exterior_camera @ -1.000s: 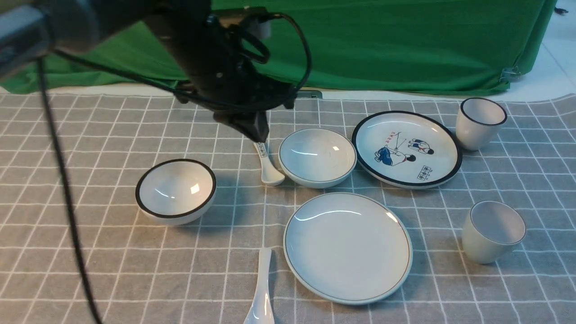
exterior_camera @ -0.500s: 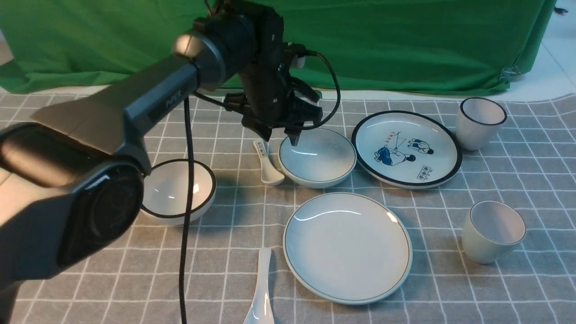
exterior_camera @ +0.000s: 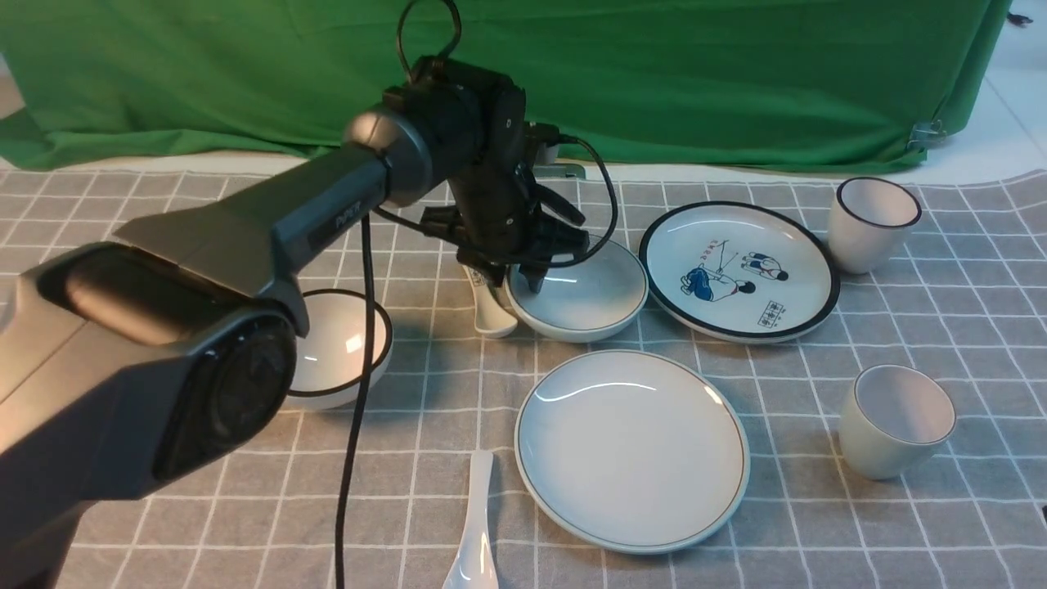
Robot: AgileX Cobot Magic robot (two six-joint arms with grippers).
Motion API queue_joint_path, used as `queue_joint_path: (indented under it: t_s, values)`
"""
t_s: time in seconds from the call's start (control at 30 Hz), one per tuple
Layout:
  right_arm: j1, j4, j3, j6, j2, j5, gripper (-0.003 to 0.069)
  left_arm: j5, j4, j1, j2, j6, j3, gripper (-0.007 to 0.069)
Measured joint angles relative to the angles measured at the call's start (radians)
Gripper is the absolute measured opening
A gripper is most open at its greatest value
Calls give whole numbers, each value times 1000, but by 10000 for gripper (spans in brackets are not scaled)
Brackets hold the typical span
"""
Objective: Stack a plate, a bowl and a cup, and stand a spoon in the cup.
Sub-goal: Use the left arm to grab a blue rice bowl, then use the left arm to put the blue rice bowl into the blue large plate in the middle
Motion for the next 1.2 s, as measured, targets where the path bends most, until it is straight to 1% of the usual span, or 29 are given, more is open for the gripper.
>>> queue_joint_path:
  t_s: [0.07,0.13,0.27,0.3,0.33,0.43,0.5,0.57,0.6,0.63,0.67,0.77,0.9,0.97,1.03,1.1,1.2]
  values:
    - [0,0,0,-1,0,0,32,-5,-7,0,0,-3,-5,139]
    - [0,0,0,-1,0,0,34,-5,-13,0,-15,-9,-10,82]
    - [0,0,0,-3,0,0,36,13,8,-5,-46,-13,-10,36]
    - [0,0,0,-3,0,0,35,41,42,-5,-72,-13,-8,32]
    - [0,0,0,-3,0,0,35,46,45,-5,-75,-13,-8,32]
    - [0,0,0,-3,0,0,35,128,39,8,-164,3,-4,32]
    - [0,0,0,-3,0,0,36,174,-5,11,-222,38,-2,32]
    - [0,-1,0,-4,0,-4,40,187,-78,3,-287,82,13,32]
    - [0,-1,0,-4,0,-7,41,187,-91,0,-292,88,16,32]
    - [0,-4,0,-4,0,-16,43,187,-133,-17,-327,105,46,32]
    - [0,-4,0,-4,0,-17,43,187,-135,-24,-330,108,56,32]
    - [0,-7,0,-4,0,-30,47,185,-159,-96,-347,133,196,32]
    - [0,-8,0,-4,0,-30,52,105,-169,-139,-330,139,354,32]
    - [0,-8,0,-4,0,-30,54,58,-172,-145,-326,139,414,32]
    - [0,-8,0,-4,0,-30,55,30,-173,-146,-325,137,440,32]
    - [0,-8,0,-4,0,-30,59,-35,-173,-146,-324,136,485,32]
    - [0,-8,0,-4,0,-33,63,-75,-177,-146,-324,136,495,32]
